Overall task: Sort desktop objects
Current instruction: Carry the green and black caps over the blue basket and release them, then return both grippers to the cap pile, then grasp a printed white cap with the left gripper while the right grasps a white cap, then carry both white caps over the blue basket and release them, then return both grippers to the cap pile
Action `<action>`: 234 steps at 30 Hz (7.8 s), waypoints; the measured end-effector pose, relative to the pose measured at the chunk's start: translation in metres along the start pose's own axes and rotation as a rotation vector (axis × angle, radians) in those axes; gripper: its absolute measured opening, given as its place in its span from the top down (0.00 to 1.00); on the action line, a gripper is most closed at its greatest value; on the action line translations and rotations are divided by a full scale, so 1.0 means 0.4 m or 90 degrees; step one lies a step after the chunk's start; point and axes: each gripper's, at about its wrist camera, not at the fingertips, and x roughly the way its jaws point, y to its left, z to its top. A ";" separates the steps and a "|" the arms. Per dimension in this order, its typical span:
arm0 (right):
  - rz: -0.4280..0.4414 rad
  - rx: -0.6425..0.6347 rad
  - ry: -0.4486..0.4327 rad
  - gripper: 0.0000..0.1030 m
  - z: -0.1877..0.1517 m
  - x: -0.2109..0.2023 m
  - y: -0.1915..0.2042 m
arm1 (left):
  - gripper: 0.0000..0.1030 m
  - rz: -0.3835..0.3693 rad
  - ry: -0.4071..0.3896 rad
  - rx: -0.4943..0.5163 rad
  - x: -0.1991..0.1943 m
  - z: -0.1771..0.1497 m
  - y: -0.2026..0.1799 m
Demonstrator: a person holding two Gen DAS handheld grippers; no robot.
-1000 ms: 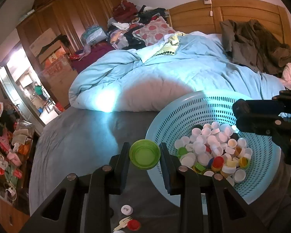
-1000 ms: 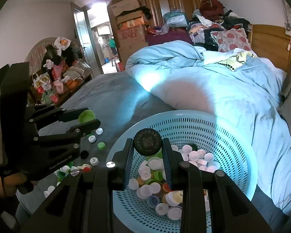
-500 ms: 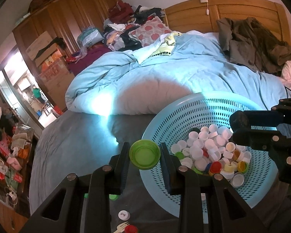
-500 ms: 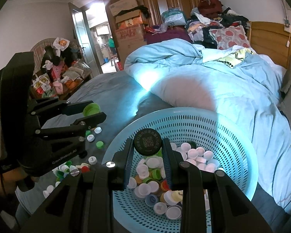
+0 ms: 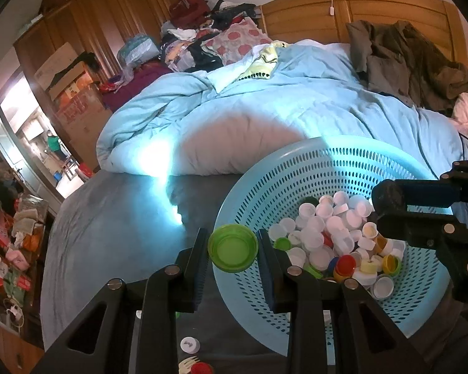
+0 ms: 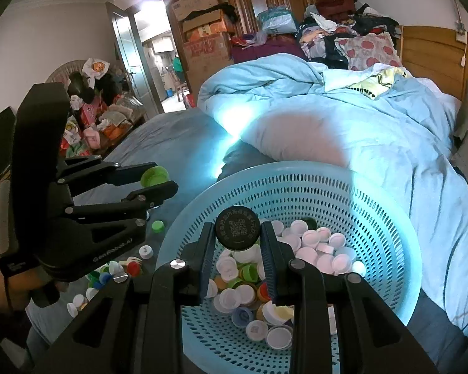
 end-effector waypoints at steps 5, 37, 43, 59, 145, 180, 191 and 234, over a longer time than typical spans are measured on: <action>-0.001 0.001 -0.001 0.75 0.001 0.003 -0.003 | 0.69 -0.005 0.004 0.000 0.009 0.002 -0.004; 0.051 -0.014 0.159 0.31 -0.526 0.024 0.161 | 0.01 0.104 0.176 -0.319 -0.057 -0.755 0.424; 0.025 0.010 0.179 0.31 -0.532 0.060 0.144 | 0.01 0.105 0.158 -0.242 0.039 -0.676 0.385; -0.007 -0.032 0.234 0.24 -0.557 0.125 0.182 | 0.00 0.116 0.176 -0.363 0.024 -0.861 0.562; 0.149 -0.155 0.088 0.73 -0.251 0.080 0.462 | 0.70 0.000 0.023 -0.335 -0.259 -0.747 0.368; 0.091 -0.090 0.018 0.73 -0.050 -0.055 0.140 | 0.70 -0.578 -0.042 -0.540 -0.156 -0.342 0.283; 0.053 -0.073 -0.026 0.73 0.036 -0.109 0.063 | 0.70 -0.495 -0.015 -0.443 -0.125 -0.160 0.250; 0.001 -0.050 -0.014 0.20 -0.079 -0.070 0.027 | 0.01 -0.349 0.026 -0.319 -0.015 -0.090 0.097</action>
